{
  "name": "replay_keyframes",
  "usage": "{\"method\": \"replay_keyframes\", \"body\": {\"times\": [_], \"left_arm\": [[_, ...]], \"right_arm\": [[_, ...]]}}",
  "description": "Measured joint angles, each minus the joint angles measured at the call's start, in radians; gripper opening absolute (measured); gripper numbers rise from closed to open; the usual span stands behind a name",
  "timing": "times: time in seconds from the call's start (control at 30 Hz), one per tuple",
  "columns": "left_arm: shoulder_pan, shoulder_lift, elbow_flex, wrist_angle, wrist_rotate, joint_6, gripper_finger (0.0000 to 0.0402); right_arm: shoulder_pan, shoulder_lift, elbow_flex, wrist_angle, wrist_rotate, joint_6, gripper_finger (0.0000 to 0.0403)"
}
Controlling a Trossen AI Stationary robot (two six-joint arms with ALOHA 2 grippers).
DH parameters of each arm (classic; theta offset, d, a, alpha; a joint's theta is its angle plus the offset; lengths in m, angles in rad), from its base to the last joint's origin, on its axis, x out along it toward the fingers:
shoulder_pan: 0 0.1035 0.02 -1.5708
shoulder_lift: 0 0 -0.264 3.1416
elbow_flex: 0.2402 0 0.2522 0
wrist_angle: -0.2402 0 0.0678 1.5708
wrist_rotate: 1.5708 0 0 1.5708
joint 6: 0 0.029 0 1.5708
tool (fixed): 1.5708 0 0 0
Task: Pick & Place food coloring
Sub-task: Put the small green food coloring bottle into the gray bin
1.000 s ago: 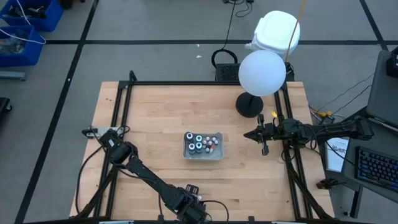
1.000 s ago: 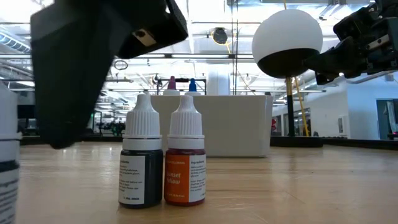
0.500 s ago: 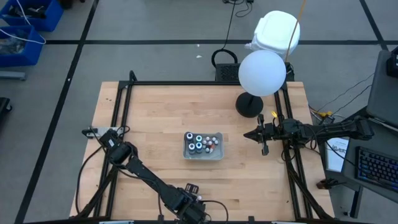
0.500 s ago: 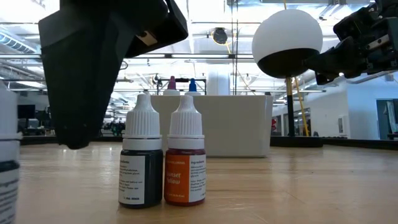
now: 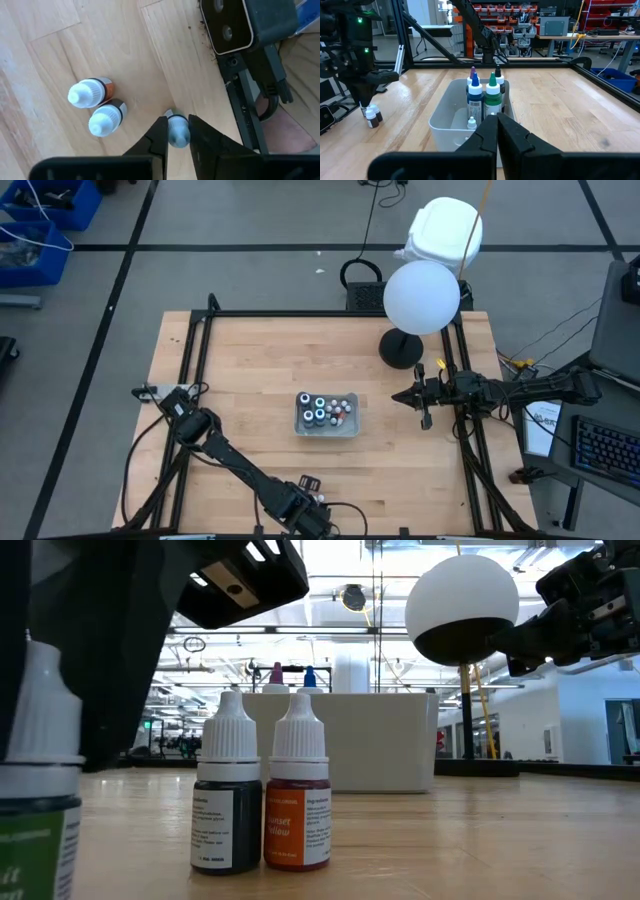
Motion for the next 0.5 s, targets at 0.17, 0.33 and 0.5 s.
{"method": "replay_keyframes", "body": {"times": [0.17,0.33,0.5], "left_arm": [[0.000,-0.002,0.007,-0.019,-0.006,0.040,0.0062],[0.011,-0.022,0.077,-0.166,-0.062,0.133,0.0074],[0.043,-0.085,0.115,-0.264,-0.133,0.219,0.0054]], "right_arm": [[0.000,0.000,0.000,0.000,0.000,0.000,0.0000],[0.000,0.001,0.000,-0.002,0.000,0.000,0.0000],[0.000,0.008,0.000,-0.010,0.000,0.000,0.0000]]}}
